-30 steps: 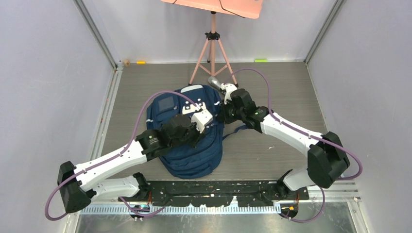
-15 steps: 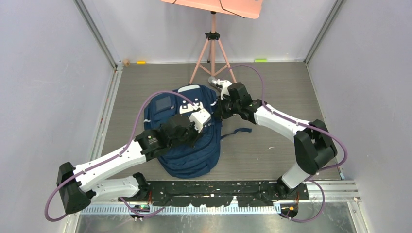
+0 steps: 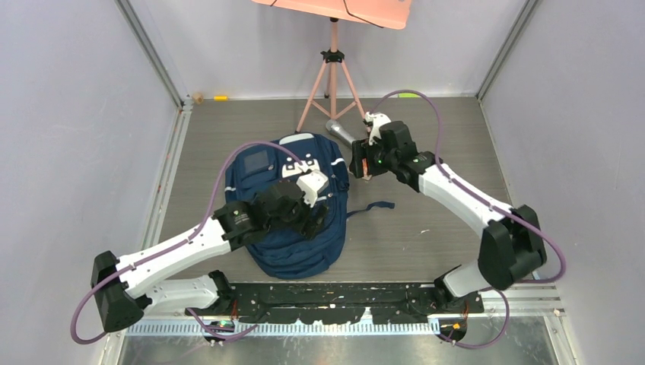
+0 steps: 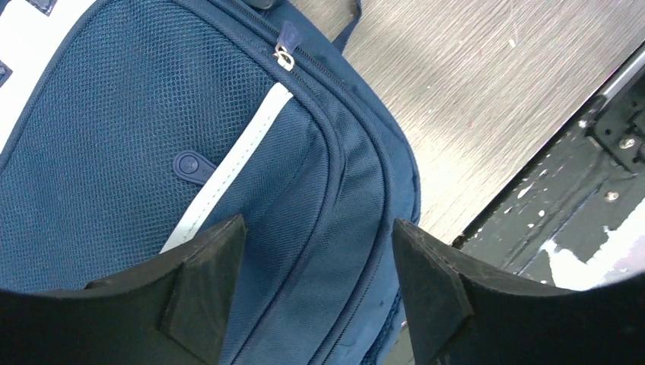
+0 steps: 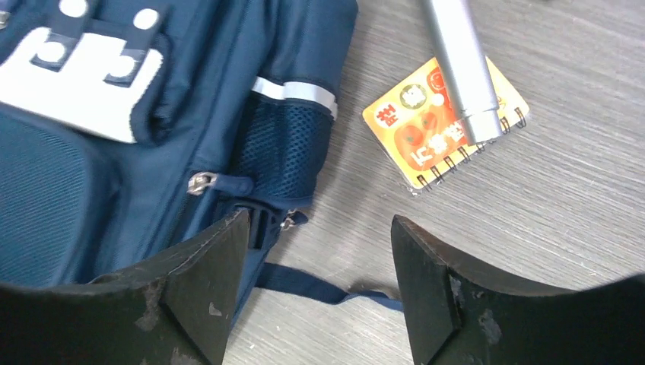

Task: Pack the student bag
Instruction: Zip the student bag at the center of the board, then unzip the student bag at the center of the board.

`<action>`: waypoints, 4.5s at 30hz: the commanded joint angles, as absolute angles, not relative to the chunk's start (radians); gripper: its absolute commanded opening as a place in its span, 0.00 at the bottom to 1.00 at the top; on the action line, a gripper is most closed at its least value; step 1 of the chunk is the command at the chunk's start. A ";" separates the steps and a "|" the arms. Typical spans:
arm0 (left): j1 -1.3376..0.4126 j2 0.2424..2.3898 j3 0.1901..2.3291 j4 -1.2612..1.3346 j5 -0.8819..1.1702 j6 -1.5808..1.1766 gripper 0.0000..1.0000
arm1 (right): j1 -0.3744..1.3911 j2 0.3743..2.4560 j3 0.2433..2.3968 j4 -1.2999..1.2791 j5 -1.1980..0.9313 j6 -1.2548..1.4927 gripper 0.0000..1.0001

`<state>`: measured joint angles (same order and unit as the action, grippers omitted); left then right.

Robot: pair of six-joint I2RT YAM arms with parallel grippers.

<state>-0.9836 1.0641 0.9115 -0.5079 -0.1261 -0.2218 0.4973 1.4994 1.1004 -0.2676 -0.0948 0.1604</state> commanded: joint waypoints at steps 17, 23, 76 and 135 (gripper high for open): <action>-0.565 0.981 0.969 -0.599 0.131 -0.400 0.89 | 0.537 1.433 1.116 -0.208 -0.637 0.245 0.79; -0.336 0.975 0.938 -0.678 0.218 -0.409 0.92 | 0.570 1.461 1.110 -0.179 -0.707 0.236 0.79; -0.015 0.899 0.712 -0.629 0.304 -0.508 0.00 | 0.583 1.374 0.841 -0.024 -0.750 0.339 0.43; -0.015 0.737 0.667 -0.612 0.285 -0.630 0.00 | 1.121 1.335 0.964 -0.158 -0.115 0.461 0.00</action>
